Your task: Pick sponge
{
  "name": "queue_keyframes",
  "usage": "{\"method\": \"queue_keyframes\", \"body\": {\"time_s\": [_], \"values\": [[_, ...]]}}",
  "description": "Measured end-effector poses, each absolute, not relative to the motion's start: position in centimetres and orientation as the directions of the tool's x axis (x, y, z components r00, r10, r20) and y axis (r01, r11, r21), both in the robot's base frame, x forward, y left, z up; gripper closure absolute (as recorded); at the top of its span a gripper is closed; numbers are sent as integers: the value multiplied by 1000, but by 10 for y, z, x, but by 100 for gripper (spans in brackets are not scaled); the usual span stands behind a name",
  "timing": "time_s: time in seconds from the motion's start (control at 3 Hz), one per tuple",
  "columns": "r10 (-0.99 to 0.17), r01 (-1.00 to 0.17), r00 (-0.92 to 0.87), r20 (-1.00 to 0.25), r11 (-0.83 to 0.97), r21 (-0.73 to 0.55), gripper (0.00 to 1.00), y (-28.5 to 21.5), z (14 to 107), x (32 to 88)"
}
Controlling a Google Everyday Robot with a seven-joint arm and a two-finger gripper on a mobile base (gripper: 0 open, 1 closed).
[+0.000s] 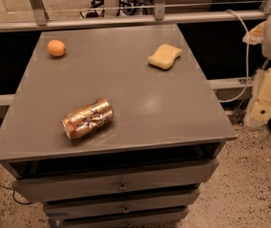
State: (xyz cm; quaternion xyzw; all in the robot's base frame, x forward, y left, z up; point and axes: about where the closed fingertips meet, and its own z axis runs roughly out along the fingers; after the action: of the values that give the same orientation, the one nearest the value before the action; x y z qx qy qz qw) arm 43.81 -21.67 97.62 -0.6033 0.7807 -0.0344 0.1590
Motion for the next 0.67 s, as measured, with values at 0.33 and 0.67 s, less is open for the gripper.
{"method": "queue_keyframes", "body": {"time_s": [0.33, 0.67], "values": [[-953, -931, -221, -207, 270, -246, 0, -217, 976, 438], [-948, -934, -212, -237, 268, -237, 0, -211, 971, 445]]}}
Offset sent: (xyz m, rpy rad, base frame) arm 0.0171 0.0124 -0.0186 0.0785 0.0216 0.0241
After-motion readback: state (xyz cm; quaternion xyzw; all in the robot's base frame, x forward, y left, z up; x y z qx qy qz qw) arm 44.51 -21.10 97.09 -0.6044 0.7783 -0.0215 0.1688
